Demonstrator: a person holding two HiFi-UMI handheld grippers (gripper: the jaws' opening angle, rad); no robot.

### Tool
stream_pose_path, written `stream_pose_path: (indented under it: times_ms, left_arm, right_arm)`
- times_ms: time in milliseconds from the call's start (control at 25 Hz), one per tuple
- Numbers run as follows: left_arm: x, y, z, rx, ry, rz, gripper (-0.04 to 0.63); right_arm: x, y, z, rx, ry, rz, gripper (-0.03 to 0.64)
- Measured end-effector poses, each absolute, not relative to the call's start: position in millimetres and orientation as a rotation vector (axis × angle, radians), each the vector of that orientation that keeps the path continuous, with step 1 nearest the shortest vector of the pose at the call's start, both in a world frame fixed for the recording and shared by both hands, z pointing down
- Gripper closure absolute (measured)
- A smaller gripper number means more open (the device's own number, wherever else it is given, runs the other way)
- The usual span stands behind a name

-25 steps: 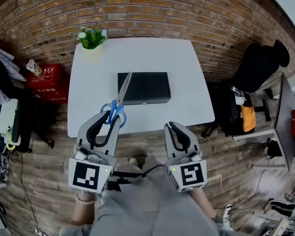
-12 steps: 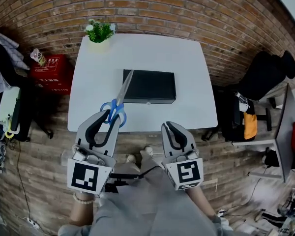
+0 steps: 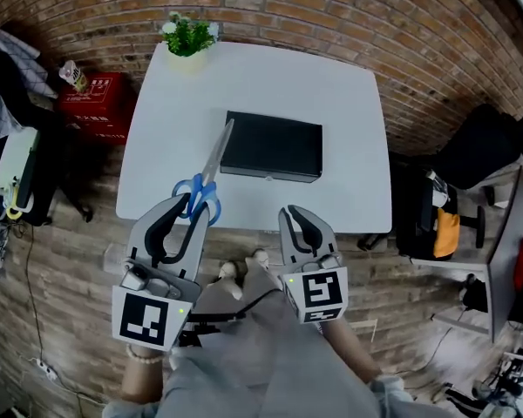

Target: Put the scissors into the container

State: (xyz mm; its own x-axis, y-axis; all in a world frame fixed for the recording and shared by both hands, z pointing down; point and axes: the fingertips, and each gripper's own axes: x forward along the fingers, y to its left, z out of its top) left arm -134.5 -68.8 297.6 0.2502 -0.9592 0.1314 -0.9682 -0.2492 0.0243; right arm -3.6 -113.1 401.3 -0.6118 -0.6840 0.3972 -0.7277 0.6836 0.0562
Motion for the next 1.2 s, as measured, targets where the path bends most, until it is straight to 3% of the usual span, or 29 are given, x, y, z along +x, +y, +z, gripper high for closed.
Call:
stream_pose_path:
  times_ms: [720, 880, 1200]
  left_arm:
    - [-149, -86, 326, 2.267, -1.944, 0.193, 0.495]
    - [-153, -87, 334, 2.227, -1.954, 0.222, 0.495]
    - [-160, -90, 348, 2.174, -1.973, 0.246, 0.495]
  right_arm:
    - [-21, -163, 496, 0.997, -2.376, 0.282, 0.557]
    - [-22, -172, 514, 0.991, -2.358, 0.372, 0.517]
    - [-29, -194, 547, 0.988, -2.309, 0.439, 0.517]
